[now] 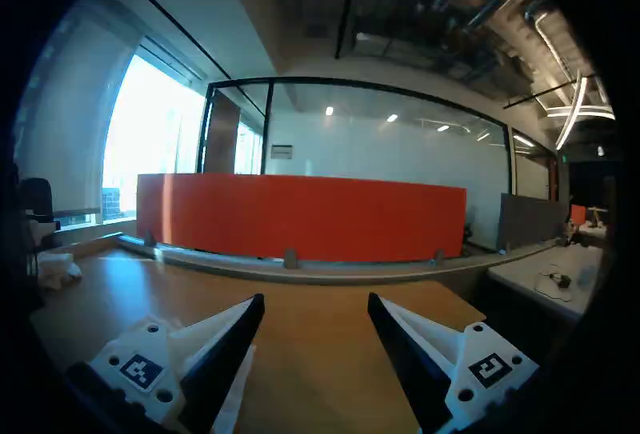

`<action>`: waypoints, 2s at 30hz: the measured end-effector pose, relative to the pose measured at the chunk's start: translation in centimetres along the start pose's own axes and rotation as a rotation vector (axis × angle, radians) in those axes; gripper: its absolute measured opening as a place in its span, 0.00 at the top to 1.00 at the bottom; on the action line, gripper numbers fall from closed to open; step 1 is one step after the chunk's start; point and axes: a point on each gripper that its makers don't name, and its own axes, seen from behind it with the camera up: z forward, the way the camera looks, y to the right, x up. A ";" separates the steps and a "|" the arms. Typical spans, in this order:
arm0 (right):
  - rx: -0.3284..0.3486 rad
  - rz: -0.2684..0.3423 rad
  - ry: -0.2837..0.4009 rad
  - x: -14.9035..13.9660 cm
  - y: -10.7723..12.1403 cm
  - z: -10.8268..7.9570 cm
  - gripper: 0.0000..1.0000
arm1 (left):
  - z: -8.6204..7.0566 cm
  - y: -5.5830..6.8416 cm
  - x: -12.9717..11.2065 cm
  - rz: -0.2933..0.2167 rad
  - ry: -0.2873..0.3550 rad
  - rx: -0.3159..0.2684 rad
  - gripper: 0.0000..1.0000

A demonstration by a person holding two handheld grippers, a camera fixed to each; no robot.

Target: Fold towel

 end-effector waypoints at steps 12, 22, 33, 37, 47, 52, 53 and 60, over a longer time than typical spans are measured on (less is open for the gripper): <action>-0.028 0.010 -0.003 6.7 0.8 0.0 0.00 | 0.3 -0.2 6.0 -0.012 -0.011 0.000 0.07; 0.040 0.005 -0.054 7.3 -0.5 0.0 0.00 | 1.1 1.2 6.0 0.001 -0.080 -0.073 0.07; 0.254 -0.049 -0.162 7.1 -5.4 -1.0 0.00 | 0.8 4.3 5.6 0.060 -0.169 -0.243 0.07; 0.313 -0.071 -0.205 6.6 -6.6 -1.1 0.00 | 0.6 5.0 5.0 0.075 -0.197 -0.289 0.07; 0.413 -0.158 -0.270 5.2 -8.4 -1.7 0.00 | -0.4 6.6 2.5 0.111 -0.267 -0.364 0.07; 0.466 -0.217 -0.315 3.6 -9.2 -2.2 0.00 | -0.9 7.6 1.2 0.125 -0.302 -0.405 0.07; 0.477 -0.227 -0.324 3.2 -9.3 -2.3 0.00 | -1.0 7.8 0.9 0.127 -0.309 -0.412 0.07; 0.546 -0.266 -0.363 1.4 -10.6 -3.2 0.00 | -1.7 8.9 -1.2 0.146 -0.360 -0.464 0.07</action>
